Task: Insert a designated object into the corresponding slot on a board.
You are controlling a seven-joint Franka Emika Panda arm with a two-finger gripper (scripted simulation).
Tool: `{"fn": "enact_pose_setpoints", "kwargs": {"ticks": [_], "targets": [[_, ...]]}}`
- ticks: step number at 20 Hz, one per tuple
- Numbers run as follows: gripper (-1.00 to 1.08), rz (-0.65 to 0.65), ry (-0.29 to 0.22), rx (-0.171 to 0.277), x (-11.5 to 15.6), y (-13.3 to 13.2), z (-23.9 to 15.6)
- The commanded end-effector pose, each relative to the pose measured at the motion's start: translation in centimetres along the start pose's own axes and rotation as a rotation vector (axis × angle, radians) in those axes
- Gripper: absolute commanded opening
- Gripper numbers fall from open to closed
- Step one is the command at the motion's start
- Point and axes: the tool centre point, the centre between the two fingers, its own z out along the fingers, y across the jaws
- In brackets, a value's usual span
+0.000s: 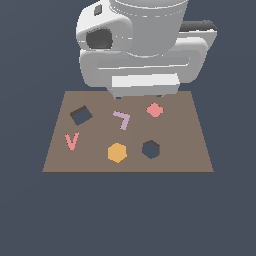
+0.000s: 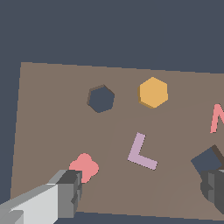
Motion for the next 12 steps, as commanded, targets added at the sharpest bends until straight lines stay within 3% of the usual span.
{"fn": "enact_pose_setpoints", "kwargs": {"ticks": [1,12], "targets": [[1.00,0.000,0.000,0.000,0.0,0.0,0.0],[1.00,-0.011,-0.004,0.000,1.4,1.1,2.4]]}}
